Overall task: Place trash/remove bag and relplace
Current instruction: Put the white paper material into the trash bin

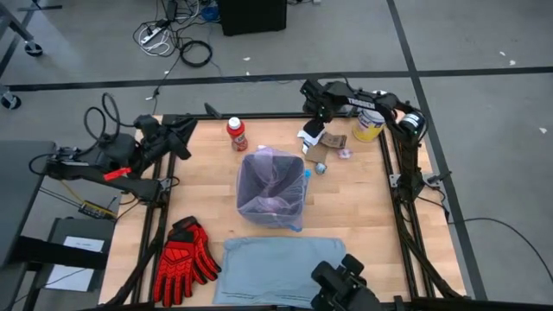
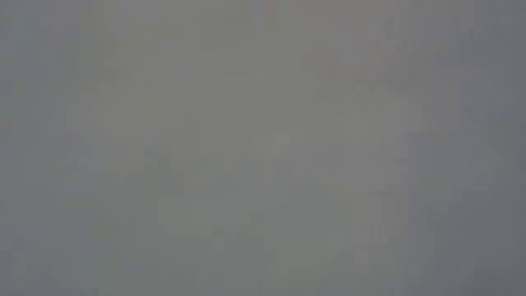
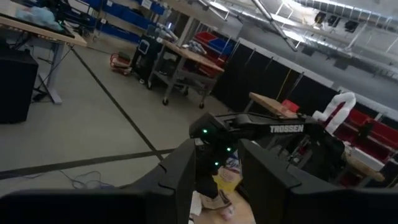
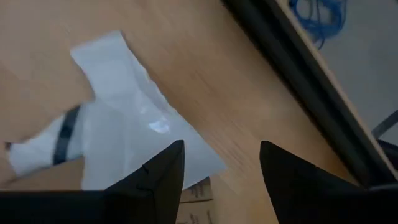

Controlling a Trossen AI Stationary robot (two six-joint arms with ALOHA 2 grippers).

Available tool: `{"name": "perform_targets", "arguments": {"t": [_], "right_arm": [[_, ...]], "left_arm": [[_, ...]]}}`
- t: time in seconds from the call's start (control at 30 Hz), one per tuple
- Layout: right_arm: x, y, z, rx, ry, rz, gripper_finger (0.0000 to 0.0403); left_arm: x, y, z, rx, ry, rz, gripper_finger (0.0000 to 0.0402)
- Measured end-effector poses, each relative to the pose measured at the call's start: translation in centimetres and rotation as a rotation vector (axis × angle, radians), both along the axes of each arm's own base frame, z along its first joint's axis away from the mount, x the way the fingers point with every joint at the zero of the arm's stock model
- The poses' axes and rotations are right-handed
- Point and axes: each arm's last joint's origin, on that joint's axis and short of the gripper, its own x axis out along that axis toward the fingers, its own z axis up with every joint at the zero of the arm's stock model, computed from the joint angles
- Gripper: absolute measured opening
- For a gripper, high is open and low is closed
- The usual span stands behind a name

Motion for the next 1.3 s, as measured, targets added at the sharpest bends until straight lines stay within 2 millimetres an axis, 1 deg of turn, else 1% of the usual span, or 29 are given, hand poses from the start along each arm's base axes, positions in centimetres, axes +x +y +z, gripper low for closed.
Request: {"name": "perform_targets", "arguments": {"t": [0.13,0.3,0.43,0.6,0.7,0.77,0.87,0.97,1.0,1.03,1.1,1.17,1.23,1.3], "right_arm": [[-0.1,-0.4,-0.9,0.078,-0.036,0.013,0.0209],[0.2,-0.1,-1.4,0.154,-0.073,0.038,0.0214],[0.3,0.1,-1.8,0.221,-0.114,0.062,0.0206],[0.6,0.6,-2.0,0.242,-0.119,0.082,0.0183],[1.0,1.0,-2.5,0.231,-0.128,0.105,0.0160],[1.0,1.3,-3.0,0.231,-0.126,0.112,0.0136],[0.9,1.9,-3.9,0.229,-0.113,0.121,0.0088],[0.8,2.5,-4.4,0.233,-0.102,0.129,0.0030],[0.8,2.6,-4.5,0.234,-0.097,0.133,0.0016],[0.9,2.7,-4.5,0.234,-0.095,0.137,0.0009],[1.1,3.1,-4.2,0.225,-0.096,0.143,0.0008],[1.4,3.6,-3.7,0.204,-0.100,0.157,0.0003],[1.5,4.1,-2.6,0.178,-0.111,0.174,0.0001],[1.5,4.8,-0.8,0.144,-0.136,0.189,0.0000]], "left_arm": [[0.8,-0.1,-0.1,0.000,0.003,0.001,0.0132],[1.3,-0.2,-0.2,0.001,0.012,0.010,0.0131],[1.4,-0.2,-0.2,0.002,0.015,0.011,0.0131],[1.6,-0.3,-0.3,-0.003,0.017,0.011,0.0131],[1.8,-0.3,-0.4,-0.013,0.014,0.011,0.0131],[2.0,-0.3,-0.4,-0.013,0.019,0.011,0.0131],[2.4,-0.4,-0.6,-0.010,0.034,0.005,0.0131],[2.8,-0.5,-0.8,0.005,0.066,0.002,0.0131],[3.0,-0.5,-0.9,0.018,0.089,0.000,0.0131],[3.2,-0.5,-1.1,0.028,0.108,-0.001,0.0131],[3.4,-0.6,-1.2,0.040,0.133,-0.002,0.0131],[3.7,-0.6,-1.3,0.038,0.134,-0.003,0.0131],[3.8,-0.6,-1.3,0.029,0.124,-0.003,0.0131],[3.9,-0.7,-1.4,0.006,0.104,-0.004,0.0131]]}}
